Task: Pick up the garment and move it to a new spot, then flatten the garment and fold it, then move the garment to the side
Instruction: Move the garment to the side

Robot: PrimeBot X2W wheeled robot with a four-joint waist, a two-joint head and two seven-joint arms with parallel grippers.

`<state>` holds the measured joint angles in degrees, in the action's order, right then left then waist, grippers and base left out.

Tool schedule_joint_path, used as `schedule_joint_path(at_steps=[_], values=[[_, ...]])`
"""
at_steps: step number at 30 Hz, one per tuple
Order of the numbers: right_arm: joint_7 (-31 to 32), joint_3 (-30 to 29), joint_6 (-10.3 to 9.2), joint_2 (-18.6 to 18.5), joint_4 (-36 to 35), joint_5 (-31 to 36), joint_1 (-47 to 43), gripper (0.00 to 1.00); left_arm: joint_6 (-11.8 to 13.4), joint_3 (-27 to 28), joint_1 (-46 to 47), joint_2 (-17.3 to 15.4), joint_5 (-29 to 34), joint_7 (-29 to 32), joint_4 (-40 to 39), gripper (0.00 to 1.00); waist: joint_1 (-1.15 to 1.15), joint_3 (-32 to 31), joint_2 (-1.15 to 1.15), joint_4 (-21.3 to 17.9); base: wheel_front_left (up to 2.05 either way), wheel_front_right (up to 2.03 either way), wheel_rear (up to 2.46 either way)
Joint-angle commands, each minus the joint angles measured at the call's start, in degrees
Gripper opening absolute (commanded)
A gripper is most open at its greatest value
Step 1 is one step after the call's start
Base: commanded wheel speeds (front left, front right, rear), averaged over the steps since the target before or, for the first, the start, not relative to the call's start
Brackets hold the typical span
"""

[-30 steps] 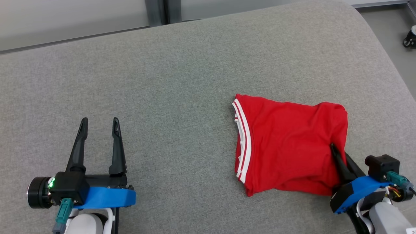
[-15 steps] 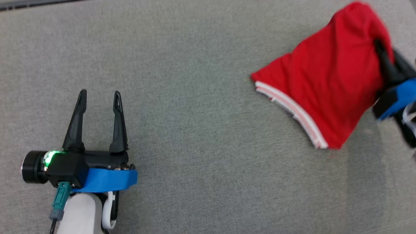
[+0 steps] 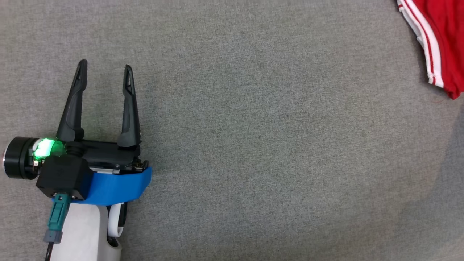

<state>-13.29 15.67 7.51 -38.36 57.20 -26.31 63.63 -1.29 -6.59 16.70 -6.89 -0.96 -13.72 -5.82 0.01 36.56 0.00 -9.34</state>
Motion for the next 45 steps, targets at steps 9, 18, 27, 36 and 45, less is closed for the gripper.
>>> schedule_joint_path(at_steps=[9,18,27,36,45], values=[[-0.1,2.1,-0.03,1.0,10.1,0.5,4.7,0.0,0.5,-0.6,1.7,-0.7,0.3,0.8,-1.7,1.0,-0.01,1.2,0.0,-0.3,0.0,0.0,0.0],[-0.5,2.6,-0.03,1.8,14.3,0.3,6.7,1.0,1.0,-0.4,0.7,-1.1,-0.4,1.0,-2.1,1.0,-0.01,0.6,0.0,-0.5,0.0,0.0,0.0],[-1.9,3.8,-0.02,2.6,9.6,2.0,5.1,1.0,1.9,0.9,-1.9,-0.3,-3.1,-0.6,1.6,1.0,-0.01,-6.3,0.0,0.2,0.0,0.0,0.0],[-1.9,-1.3,-0.02,7.3,-14.1,5.5,-7.1,1.0,2.8,2.1,-7.2,0.9,-5.7,-1.4,5.1,1.0,-0.01,-16.3,0.0,2.0,0.0,0.0,0.0],[-1.9,-1.4,-0.02,13.4,-26.8,7.2,-23.8,1.0,2.9,3.3,-12.9,2.1,-7.6,-1.5,7.6,1.0,-0.01,-24.7,0.0,4.1,0.0,0.0,0.0]])
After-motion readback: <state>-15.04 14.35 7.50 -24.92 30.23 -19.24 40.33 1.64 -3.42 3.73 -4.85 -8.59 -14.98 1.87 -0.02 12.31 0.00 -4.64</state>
